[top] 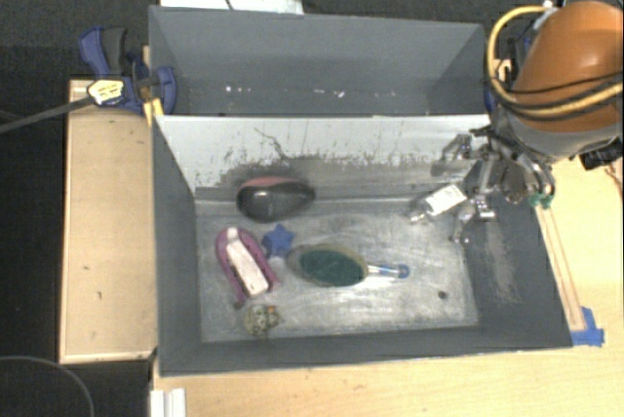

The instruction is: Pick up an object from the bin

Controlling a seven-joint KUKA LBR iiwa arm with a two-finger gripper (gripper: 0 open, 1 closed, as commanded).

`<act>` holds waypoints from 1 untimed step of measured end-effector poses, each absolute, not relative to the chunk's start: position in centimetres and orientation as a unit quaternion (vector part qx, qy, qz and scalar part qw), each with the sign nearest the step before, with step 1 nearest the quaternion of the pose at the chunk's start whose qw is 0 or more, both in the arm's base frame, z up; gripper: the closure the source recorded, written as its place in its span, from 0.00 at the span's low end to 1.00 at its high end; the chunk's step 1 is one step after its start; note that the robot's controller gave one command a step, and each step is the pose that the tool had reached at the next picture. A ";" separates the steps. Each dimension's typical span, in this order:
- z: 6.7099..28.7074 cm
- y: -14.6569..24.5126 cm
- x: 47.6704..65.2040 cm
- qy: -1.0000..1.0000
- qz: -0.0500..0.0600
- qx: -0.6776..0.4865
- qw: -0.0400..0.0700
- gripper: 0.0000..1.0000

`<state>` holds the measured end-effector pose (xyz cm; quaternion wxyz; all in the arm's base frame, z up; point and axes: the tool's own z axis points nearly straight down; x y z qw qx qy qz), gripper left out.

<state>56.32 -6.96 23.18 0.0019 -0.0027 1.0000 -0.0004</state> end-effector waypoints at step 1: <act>12.3 -0.9 52.8 1.000 0.002 0.023 -0.003 0.00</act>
Offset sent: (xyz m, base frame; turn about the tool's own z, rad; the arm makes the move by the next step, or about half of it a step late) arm -0.0332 0.0575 -0.1046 0.0560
